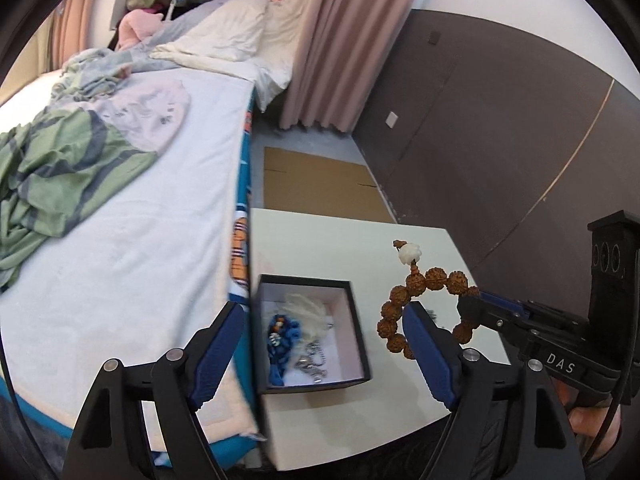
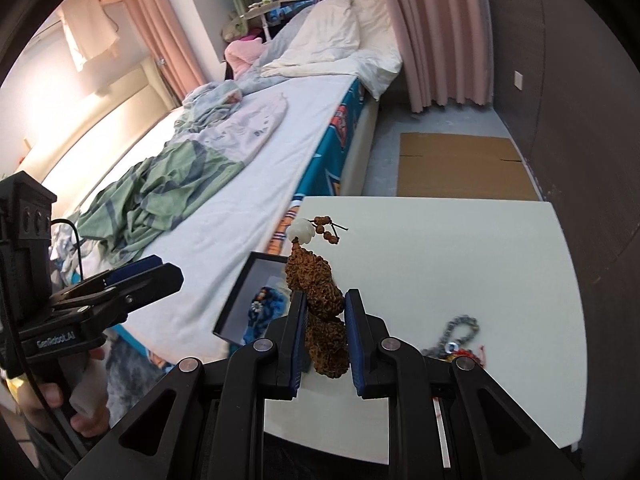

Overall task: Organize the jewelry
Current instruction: 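Lower the brown bead bracelet into the black box and open the right tool, then move the left tool over the red-string bracelet and grasp it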

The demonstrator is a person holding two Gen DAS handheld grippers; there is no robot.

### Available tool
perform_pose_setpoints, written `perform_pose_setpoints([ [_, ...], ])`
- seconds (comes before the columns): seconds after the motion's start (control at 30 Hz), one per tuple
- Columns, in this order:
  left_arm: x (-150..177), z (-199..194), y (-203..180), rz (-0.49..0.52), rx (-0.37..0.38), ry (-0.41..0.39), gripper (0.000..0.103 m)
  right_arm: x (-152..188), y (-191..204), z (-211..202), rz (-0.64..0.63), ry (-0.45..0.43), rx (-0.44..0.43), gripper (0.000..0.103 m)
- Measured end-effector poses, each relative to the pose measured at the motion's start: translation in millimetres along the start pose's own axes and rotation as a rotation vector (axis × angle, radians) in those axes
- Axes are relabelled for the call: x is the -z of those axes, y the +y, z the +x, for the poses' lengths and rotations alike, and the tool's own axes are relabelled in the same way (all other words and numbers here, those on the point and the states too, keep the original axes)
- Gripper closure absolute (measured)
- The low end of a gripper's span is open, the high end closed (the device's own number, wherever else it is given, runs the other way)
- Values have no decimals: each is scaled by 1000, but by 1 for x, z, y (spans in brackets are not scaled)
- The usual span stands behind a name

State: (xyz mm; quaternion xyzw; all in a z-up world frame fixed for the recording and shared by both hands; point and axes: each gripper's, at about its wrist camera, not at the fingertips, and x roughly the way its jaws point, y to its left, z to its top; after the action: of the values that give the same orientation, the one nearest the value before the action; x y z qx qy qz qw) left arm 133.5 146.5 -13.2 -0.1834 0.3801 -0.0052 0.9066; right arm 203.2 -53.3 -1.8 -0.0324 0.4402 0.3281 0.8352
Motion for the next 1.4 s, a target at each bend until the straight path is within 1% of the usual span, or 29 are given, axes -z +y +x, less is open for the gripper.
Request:
perform_pose_setpoints([
  [0.17, 2, -12, 21, -34, -20, -16, 21, -5, 22, 11, -27, 6, -35, 83],
  [0.27, 2, -18, 29, -41, -31, -26, 21, -9, 37, 17, -40, -11, -95, 83],
  [0.33, 3, -21, 32, -41, -46, -33, 21, -11, 43, 22, -40, -20, -72, 81],
  [0.37, 4, -22, 32, -38, -49, -34, 21, -12, 45, 26, -37, -12, -56, 69],
  [0.4, 4, -22, 32, -35, -49, -33, 21, -11, 45, 30, -29, 6, -41, 47],
  [0.47, 5, -23, 32, -20, -50, -31, 21, -8, 43, 31, -15, 7, -20, 29],
  [0.57, 8, -21, 26, 5, -56, -23, 21, 1, 36, 26, -6, 5, -20, 29],
  [0.67, 11, -16, 19, 25, -52, -11, 21, 11, 27, 18, 11, 14, -1, 29],
  [0.77, 12, -13, 8, 46, -43, -4, 21, 20, 11, 5, 47, 5, 9, 29],
  [0.83, 13, -11, 0, 58, -35, -2, 21, 24, -2, -5, 78, -2, 6, 27],
  [0.9, 14, -9, -9, 75, -27, 2, 21, 28, -13, -13, 102, -9, 7, 22],
  [0.97, 14, -7, -19, 94, -17, 5, 20, 33, -24, -22, 118, -16, 20, 22],
  [1.03, 15, -5, -31, 119, 0, 6, 15, 39, -37, -32, 137, -18, 37, 19],
  [1.07, 16, -6, -37, 129, 9, 1, 13, 40, -40, -34, 145, -19, 45, 13],
  [1.1, 17, -6, -44, 147, 19, -8, 7, 42, -46, -40, 155, -28, 56, 7],
  [1.13, 18, -7, -52, 172, 22, -18, 1, 45, -51, -46, 162, -42, 66, 4],
  [1.23, 21, -6, -76, 231, 33, -27, 0, 51, -63, -58, 166, -61, 94, 3],
  [1.4, 24, 4, -104, 272, 59, -1, 0, 62, -83, -80, 188, -120, 87, 3],
])
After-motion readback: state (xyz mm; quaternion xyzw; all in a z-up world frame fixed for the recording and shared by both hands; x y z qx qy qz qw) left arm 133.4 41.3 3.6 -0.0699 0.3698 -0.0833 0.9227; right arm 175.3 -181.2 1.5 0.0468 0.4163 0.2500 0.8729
